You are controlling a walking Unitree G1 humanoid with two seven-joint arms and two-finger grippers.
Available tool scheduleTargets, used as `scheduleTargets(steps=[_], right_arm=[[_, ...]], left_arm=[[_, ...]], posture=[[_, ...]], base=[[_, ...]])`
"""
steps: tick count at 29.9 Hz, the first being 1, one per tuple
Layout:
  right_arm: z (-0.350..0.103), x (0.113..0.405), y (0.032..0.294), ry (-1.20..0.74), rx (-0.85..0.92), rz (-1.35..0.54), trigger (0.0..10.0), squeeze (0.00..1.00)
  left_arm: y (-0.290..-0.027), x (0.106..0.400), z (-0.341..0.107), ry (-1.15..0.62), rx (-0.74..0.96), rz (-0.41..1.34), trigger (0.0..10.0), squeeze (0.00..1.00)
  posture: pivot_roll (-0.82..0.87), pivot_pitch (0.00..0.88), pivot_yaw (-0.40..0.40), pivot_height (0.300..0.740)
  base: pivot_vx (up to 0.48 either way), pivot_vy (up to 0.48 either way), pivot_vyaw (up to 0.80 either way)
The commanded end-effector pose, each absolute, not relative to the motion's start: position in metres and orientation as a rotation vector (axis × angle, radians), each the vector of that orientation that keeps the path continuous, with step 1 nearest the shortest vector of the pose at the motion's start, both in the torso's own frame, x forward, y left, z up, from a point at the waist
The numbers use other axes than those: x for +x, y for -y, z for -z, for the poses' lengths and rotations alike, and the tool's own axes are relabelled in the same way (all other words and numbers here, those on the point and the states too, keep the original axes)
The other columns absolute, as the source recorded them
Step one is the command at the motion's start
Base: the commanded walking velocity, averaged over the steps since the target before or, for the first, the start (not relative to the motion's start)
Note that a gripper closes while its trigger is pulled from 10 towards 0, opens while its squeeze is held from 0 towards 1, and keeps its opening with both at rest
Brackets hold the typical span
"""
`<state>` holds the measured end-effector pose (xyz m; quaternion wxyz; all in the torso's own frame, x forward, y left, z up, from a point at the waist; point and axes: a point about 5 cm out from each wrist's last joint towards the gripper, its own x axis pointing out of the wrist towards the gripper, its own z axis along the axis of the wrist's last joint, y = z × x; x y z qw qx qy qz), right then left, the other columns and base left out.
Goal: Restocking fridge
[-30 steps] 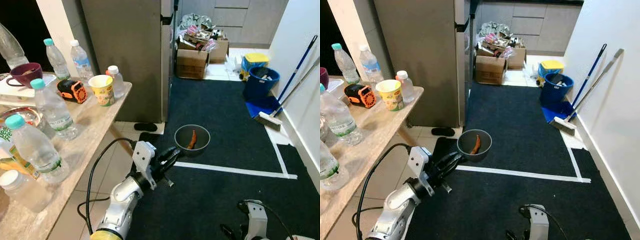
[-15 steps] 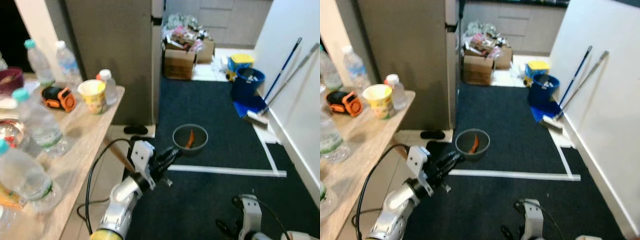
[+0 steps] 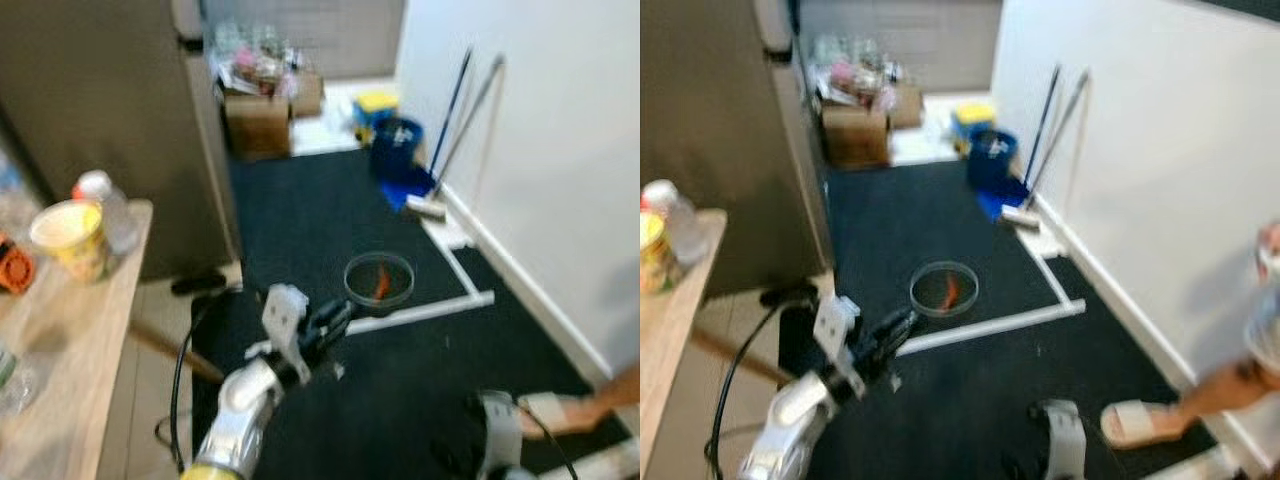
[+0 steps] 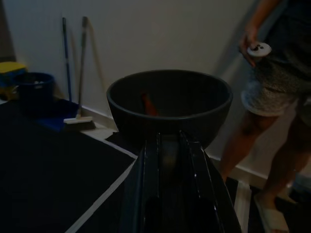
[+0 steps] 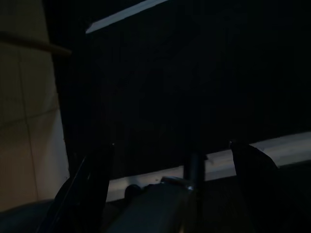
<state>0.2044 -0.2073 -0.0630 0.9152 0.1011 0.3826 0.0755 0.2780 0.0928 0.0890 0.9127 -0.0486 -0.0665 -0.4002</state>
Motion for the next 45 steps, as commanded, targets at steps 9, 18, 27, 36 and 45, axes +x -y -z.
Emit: scheduleTargets(steps=[9, 18, 27, 36, 45], right_arm=[[0.063, 0.203, 0.212, -0.795, 0.193, -0.149, 10.0, 0.0], [0.063, 0.203, 0.211, -0.798, 0.189, -0.154, 10.0, 0.0], [0.063, 0.204, 0.21, -0.794, 0.192, -0.158, 10.0, 0.0], [0.064, 0.202, 0.209, -0.799, 0.197, -0.16, 10.0, 0.0], [0.065, 0.202, 0.207, -0.8, 0.2, -0.164, 10.0, 0.0]], left_arm=[[-0.087, 0.278, -0.091, 0.147, -0.092, 0.856, 10.0, 0.0], [-0.086, 0.28, -0.09, 0.125, -0.112, 0.868, 10.0, 0.0], [-0.086, 0.28, -0.088, 0.108, -0.115, 0.877, 10.0, 0.0], [-0.085, 0.279, -0.084, 0.085, -0.118, 0.838, 10.0, 0.0], [-0.087, 0.28, -0.082, 0.064, -0.101, 0.817, 10.0, 0.0]], posture=[[-0.02, 0.027, 0.0, 0.74], [-0.02, 0.014, -0.003, 0.74], [-0.02, 0.019, -0.002, 0.74], [-0.02, 0.029, 0.002, 0.74], [-0.01, 0.034, 0.006, 0.74]], base=[[0.0, 0.0, 0.0], [0.0, 0.0, 0.0], [0.0, -0.407, 0.0], [0.0, -0.213, 0.0], [0.0, 0.0, 0.0]])
